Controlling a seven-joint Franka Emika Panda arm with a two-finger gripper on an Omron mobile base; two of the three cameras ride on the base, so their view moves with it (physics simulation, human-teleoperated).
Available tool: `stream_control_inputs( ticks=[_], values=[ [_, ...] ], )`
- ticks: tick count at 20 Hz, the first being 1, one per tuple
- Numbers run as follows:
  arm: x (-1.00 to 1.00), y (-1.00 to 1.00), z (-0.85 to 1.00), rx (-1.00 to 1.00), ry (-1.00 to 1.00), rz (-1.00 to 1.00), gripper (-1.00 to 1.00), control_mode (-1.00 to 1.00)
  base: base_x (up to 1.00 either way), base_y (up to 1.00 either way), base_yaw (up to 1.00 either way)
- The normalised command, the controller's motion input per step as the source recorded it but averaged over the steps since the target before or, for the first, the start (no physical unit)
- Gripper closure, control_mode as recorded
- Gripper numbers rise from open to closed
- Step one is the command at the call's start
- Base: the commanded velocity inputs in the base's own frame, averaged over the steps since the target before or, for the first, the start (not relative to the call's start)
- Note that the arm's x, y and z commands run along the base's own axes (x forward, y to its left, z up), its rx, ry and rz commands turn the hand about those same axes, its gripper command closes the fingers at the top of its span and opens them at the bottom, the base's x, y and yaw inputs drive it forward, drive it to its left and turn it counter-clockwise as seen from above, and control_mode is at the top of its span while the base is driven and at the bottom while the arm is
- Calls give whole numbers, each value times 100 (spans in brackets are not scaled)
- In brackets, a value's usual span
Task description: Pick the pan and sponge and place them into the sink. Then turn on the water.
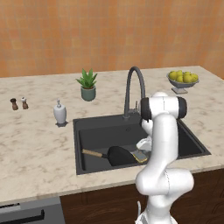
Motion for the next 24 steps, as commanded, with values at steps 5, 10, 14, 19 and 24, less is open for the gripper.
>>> stream_control_inputs(
  ticks=[5,10,14,19,24],
  values=[
    [-5,3,15,0,-1,1,-100,-100,0,0,0],
    [-34,0,81,0,-7,0,-100,-100,0,0,0],
    [-62,-1,74,0,-22,0,-100,-100,0,0,0],
    [-62,0,93,0,-35,0,-100,-100,0,0,0],
    [-39,0,90,0,-38,0,-100,-100,0,0,0]
  ],
)
